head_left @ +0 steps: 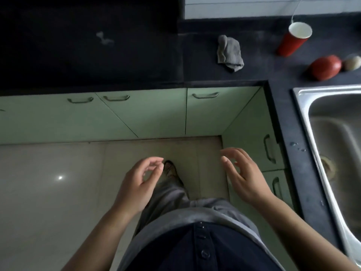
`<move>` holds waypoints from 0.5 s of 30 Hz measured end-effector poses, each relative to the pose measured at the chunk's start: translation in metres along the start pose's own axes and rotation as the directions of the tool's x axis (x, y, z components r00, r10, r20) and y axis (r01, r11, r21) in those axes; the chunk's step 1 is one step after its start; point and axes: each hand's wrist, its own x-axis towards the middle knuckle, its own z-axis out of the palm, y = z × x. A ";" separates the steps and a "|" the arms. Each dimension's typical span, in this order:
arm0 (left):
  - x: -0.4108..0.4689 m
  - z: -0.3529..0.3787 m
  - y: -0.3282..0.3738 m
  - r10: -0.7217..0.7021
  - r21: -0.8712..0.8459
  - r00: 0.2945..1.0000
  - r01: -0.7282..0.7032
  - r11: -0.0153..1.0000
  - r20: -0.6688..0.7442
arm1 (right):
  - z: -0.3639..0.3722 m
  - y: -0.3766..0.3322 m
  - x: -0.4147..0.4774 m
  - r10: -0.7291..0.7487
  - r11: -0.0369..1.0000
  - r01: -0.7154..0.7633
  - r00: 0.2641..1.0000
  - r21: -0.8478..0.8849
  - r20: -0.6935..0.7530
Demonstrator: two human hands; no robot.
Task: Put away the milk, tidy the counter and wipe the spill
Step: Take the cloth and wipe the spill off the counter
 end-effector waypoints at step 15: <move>0.316 -0.024 0.114 0.163 0.146 0.957 -0.202 0.968 0.240 | -0.050 -0.052 0.291 -0.032 0.999 0.027 0.981 -0.027 -0.189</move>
